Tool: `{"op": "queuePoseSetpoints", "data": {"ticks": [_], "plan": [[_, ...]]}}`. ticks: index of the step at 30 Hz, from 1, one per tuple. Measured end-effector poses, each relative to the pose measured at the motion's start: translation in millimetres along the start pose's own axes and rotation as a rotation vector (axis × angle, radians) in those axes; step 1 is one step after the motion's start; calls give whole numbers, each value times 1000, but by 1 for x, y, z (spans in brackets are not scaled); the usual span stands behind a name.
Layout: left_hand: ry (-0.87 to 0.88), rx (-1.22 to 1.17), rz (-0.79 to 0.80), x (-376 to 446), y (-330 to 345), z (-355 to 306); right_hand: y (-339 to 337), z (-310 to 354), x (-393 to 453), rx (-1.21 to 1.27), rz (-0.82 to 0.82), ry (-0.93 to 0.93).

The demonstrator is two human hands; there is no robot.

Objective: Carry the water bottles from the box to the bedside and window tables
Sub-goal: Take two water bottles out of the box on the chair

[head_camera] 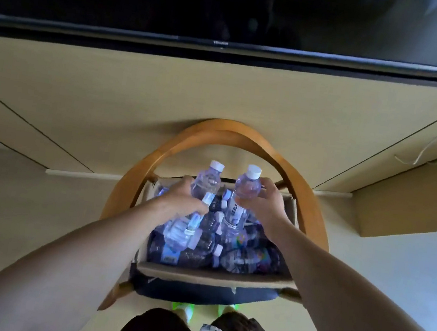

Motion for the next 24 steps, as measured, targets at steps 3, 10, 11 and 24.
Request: {"op": "queuePoseSetpoints", "data": {"ticks": [3, 10, 11, 24], "plan": [[44, -195, 10, 4, -6, -27, 0, 20, -12, 245, 85, 16], [97, -545, 218, -6, 14, -97, -6, 33, -52, 677, 267, 110], [108, -545, 242, -8, 19, -107, -9, 33, -60, 750, 290, 121], [398, -201, 156, -56, 115, -255, -162, -19, -167, 768, -222, 43]]}}
Point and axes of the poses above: each hand's wrist, its own x-axis towards the middle knuckle, its own y-axis out of the palm, z = x × y, the point moved 10 cm from there along x, towards the middle knuckle, and after that the axes turned 12 degrees about y, right-handed, at the moved point
